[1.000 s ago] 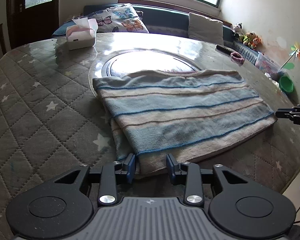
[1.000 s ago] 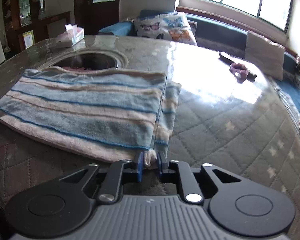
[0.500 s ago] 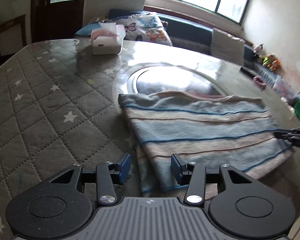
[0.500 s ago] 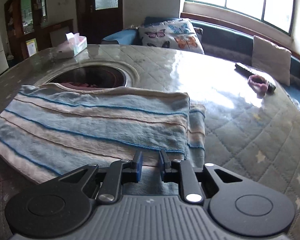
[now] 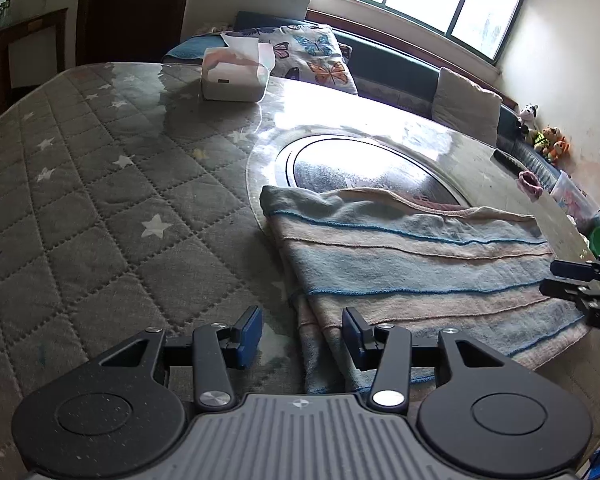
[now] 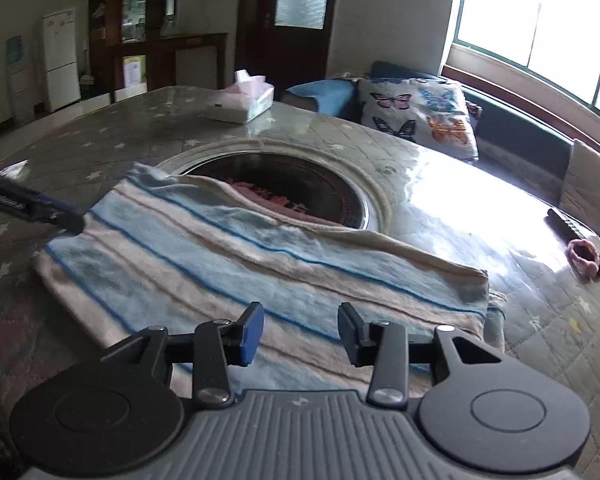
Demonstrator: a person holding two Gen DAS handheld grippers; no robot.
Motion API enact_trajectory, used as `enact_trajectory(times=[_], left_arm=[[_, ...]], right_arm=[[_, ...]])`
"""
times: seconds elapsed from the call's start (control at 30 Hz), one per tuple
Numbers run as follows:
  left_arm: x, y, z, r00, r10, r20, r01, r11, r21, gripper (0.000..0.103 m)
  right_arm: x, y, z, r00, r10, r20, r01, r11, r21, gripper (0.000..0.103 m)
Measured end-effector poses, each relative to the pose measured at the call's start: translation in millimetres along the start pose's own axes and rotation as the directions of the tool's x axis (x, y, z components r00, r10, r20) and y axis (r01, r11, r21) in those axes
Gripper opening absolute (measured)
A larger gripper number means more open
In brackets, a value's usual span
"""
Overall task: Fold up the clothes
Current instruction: 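Close the right gripper on the folded towel edge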
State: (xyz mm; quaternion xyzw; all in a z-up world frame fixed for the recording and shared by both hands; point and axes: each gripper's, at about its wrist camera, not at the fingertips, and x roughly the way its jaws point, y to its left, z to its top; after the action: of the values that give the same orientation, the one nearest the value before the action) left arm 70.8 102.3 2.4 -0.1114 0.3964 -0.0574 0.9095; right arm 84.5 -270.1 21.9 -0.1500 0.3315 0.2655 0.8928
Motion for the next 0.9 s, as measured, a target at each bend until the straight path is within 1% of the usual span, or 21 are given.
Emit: enact_trajectory(times=[0.1, 0.2, 0.27, 0.33, 0.4, 0.5, 0.57, 0.63, 0.7, 0.77, 0.8, 0.83, 0.87, 0.9], left_arm=[[0, 0, 0, 1.000, -0.002, 0.003, 0.002, 1.000, 0.001, 0.049], [0, -2, -1, 1.000, 0.001, 0.004, -0.001, 1.000, 0.007, 0.051], [0, -4, 0, 1.000, 0.006, 0.004, -0.006, 1.000, 0.013, 0.052], [0, -6, 0, 1.000, 0.021, 0.009, -0.022, 1.000, 0.022, 0.055], [-1, -9, 1, 0.999, 0.036, 0.017, -0.037, 0.999, 0.032, 0.057], [-4, -12, 4, 0.999, 0.042, 0.032, -0.043, 0.998, 0.039, 0.062], [-4, -16, 6, 0.998, 0.044, 0.038, -0.046, 0.998, 0.046, 0.068], [-4, -19, 8, 0.998, 0.046, 0.044, -0.048, 0.997, 0.053, 0.071], [-3, -23, 11, 0.998, 0.047, 0.049, -0.050, 0.997, 0.059, 0.075], [0, -28, 12, 0.998, 0.045, 0.049, -0.048, 0.997, 0.063, 0.079], [2, -31, 13, 0.998, 0.041, 0.049, -0.044, 0.997, 0.067, 0.080], [4, -35, 14, 0.998, 0.035, 0.048, -0.038, 0.997, 0.072, 0.081], [7, -38, 15, 0.998, 0.030, 0.047, -0.033, 0.996, 0.078, 0.082], [9, -42, 16, 0.999, 0.025, 0.047, -0.029, 0.996, 0.085, 0.082]], right_arm=[[7, -22, -6, 0.998, -0.055, -0.012, 0.056, 0.995, 0.082, 0.041], [10, -51, -17, 0.991, -0.131, -0.030, 0.135, 0.977, 0.166, 0.042], [9, -71, -24, 0.983, -0.177, -0.043, 0.182, 0.958, 0.222, 0.046], [8, -89, -32, 0.977, -0.206, -0.055, 0.213, 0.940, 0.268, 0.048], [8, -100, -38, 0.975, -0.214, -0.067, 0.224, 0.926, 0.303, 0.049], [8, -114, -47, 0.979, -0.191, -0.073, 0.204, 0.908, 0.365, 0.052], [8, -122, -53, 0.981, -0.177, -0.075, 0.192, 0.895, 0.402, 0.053], [8, -121, -54, 0.982, -0.176, -0.071, 0.190, 0.894, 0.406, 0.054], [8, -120, -54, 0.982, -0.174, -0.068, 0.187, 0.893, 0.409, 0.049], [9, -118, -52, 0.985, -0.161, -0.067, 0.174, 0.896, 0.409, 0.037], [9, -117, -51, 0.986, -0.154, -0.067, 0.167, 0.897, 0.409, 0.033], [10, -116, -50, 0.988, -0.143, -0.066, 0.157, 0.898, 0.411, 0.023], [11, -115, -49, 0.988, -0.138, -0.066, 0.153, 0.897, 0.414, 0.017], [11, -113, -47, 0.987, -0.143, -0.069, 0.158, 0.897, 0.413, 0.015]])
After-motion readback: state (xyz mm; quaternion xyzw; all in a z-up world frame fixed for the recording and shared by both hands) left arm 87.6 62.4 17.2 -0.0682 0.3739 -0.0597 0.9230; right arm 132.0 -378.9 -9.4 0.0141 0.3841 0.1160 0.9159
